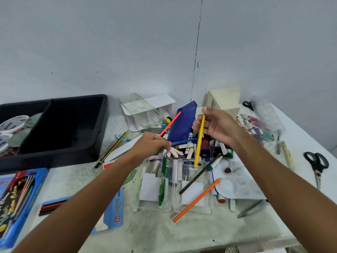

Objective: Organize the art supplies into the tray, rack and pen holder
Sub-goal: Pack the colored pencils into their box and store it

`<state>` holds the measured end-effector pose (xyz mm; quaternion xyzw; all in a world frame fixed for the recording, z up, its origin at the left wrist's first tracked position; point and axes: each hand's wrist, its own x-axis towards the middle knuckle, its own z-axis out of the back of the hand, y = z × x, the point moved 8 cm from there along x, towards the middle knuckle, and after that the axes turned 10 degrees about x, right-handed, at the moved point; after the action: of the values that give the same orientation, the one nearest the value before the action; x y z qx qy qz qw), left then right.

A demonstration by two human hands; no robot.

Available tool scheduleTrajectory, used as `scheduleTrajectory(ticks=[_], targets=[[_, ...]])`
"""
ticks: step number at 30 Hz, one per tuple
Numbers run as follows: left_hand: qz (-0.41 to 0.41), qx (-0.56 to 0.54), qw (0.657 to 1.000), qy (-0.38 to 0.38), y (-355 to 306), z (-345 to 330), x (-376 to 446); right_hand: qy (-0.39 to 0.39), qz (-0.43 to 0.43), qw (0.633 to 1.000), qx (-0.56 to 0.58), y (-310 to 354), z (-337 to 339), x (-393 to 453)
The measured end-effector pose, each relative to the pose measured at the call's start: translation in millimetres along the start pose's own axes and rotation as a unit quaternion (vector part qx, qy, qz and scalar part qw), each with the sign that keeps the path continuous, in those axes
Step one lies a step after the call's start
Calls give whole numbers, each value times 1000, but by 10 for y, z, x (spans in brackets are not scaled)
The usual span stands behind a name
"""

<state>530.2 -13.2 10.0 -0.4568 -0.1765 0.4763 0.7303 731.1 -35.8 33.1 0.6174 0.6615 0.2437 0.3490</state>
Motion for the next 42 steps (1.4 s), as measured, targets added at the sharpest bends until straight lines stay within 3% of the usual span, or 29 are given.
scheduleTrajectory(ticks=[2,7,12,19,22,24,28,31,38,42], targets=[[0,-47,999,12,21,42,-75,-63,25,997,23,-61,10,-11],[0,-156,987,-23,29,131,-206,-189,96,969,-130,-104,8,-181],[-34,-142,989,-9,-106,-75,-234,-148,37,985,-80,-284,-186,-271],[-76,-121,989,33,-304,-497,-305,-175,98,980,4,0,-40,-512],[-113,-43,992,36,-303,-633,-309,-209,124,970,9,188,162,-721],[-165,87,982,24,-331,-766,-298,-226,138,964,10,260,291,-862],[-191,346,918,24,-370,-1078,-284,-243,135,960,14,215,501,-1064],[-197,398,896,8,-395,-1190,-277,-258,117,959,6,116,626,-1164],[-165,246,955,6,-464,-1042,-303,-284,96,953,-51,33,738,-1301],[-157,133,978,22,-562,-934,-346,-245,62,966,-62,-97,584,-1219]])
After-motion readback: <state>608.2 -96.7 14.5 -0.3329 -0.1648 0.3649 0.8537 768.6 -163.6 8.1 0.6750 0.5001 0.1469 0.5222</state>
